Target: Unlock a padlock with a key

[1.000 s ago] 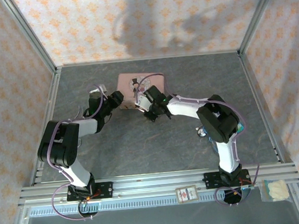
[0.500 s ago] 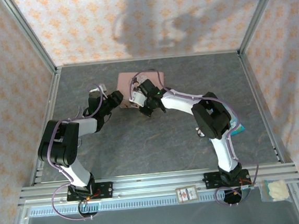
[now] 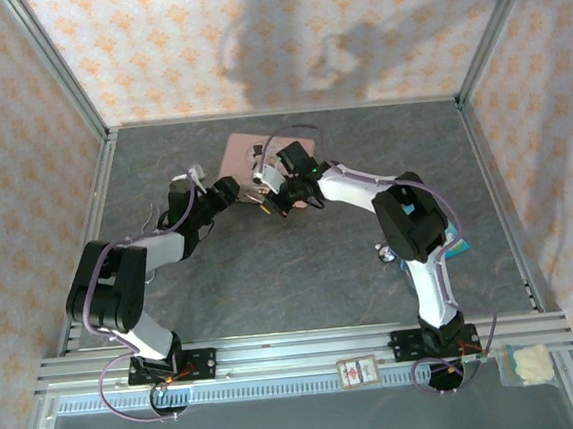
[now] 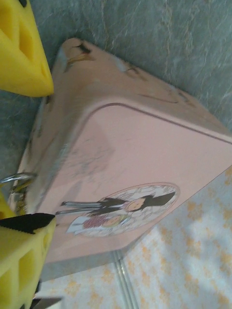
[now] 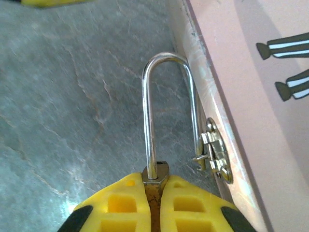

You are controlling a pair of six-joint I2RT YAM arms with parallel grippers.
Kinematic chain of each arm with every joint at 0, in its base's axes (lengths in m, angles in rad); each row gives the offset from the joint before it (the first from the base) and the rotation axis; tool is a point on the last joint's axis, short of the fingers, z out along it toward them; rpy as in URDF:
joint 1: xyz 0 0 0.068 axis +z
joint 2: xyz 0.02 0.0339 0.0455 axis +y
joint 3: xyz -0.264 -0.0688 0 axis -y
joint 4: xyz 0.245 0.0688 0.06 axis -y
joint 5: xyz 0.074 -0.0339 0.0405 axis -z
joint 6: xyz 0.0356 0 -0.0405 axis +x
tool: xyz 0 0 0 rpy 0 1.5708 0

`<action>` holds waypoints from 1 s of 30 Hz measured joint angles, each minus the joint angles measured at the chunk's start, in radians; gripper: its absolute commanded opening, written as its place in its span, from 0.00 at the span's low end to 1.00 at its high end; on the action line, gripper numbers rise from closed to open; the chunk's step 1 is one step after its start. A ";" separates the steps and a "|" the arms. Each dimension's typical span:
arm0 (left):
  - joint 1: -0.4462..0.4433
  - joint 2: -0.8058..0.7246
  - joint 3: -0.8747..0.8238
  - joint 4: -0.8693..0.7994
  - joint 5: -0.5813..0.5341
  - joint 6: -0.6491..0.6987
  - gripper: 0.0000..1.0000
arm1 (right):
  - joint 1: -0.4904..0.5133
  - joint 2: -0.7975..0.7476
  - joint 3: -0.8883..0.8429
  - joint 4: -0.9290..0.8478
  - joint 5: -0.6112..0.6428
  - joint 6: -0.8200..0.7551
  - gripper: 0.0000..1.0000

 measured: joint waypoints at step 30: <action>-0.158 0.171 -0.103 0.399 -0.101 -0.307 0.48 | -0.046 0.000 -0.018 0.127 -0.111 0.118 0.00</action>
